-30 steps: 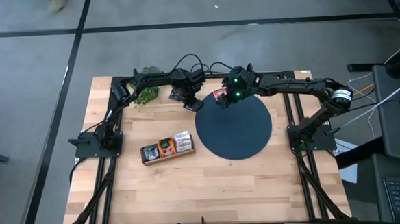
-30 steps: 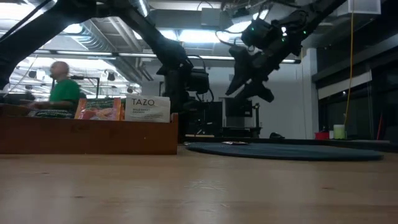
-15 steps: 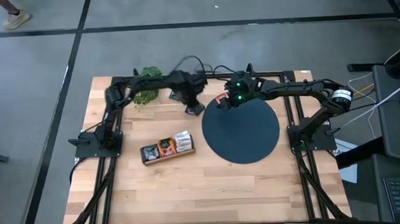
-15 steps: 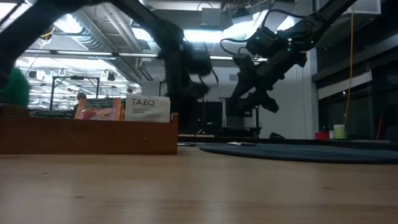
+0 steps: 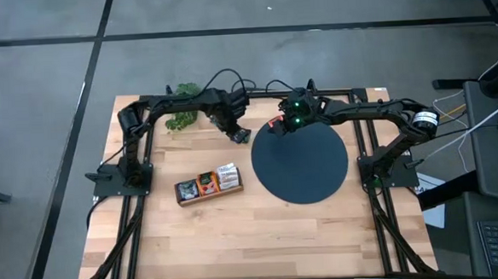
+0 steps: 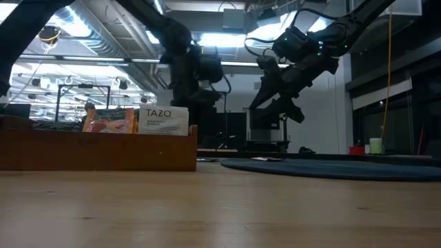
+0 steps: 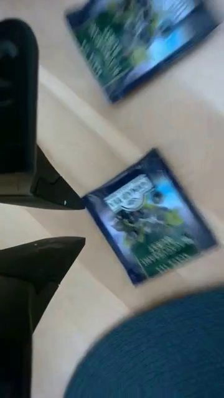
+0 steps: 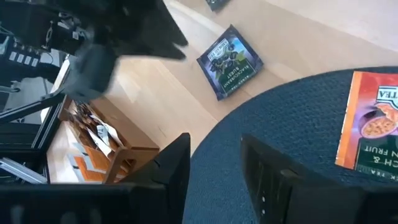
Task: Pick & Place Tea
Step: Put the purple tea bag into the left section of the wooden organizer
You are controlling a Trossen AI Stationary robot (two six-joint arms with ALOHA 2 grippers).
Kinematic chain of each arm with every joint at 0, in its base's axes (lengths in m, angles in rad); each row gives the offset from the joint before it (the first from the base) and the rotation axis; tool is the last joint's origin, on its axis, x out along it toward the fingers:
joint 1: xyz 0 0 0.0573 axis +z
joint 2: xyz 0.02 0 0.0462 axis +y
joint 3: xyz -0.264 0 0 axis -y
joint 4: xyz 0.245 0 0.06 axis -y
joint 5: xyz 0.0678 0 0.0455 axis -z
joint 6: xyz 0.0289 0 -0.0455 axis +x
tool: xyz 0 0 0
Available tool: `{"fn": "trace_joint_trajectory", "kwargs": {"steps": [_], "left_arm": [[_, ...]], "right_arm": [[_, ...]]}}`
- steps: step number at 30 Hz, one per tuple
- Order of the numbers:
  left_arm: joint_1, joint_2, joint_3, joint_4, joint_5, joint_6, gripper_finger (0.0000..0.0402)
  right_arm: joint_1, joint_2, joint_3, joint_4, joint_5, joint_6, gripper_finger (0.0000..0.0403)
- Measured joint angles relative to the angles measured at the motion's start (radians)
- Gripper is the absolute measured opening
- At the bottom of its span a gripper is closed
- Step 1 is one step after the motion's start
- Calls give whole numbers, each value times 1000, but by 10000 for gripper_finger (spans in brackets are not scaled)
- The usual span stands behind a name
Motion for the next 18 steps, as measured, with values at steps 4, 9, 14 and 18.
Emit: {"fn": "trace_joint_trajectory", "kwargs": {"steps": [4, 9, 14, 18], "left_arm": [[8, 0, -78, 100, 14, -12, 67], [10, -2, -160, 218, 10, -13, 51], [28, -6, -270, 306, 41, -58, 34], [42, -16, -335, 364, 68, -44, 22]], "right_arm": [[0, 0, 0, 10, 9, 17, 141], [8, 0, 0, 17, 37, 29, 141], [38, 1, 0, 19, 80, 55, 141], [71, 1, 0, 20, 120, 95, 141]]}}
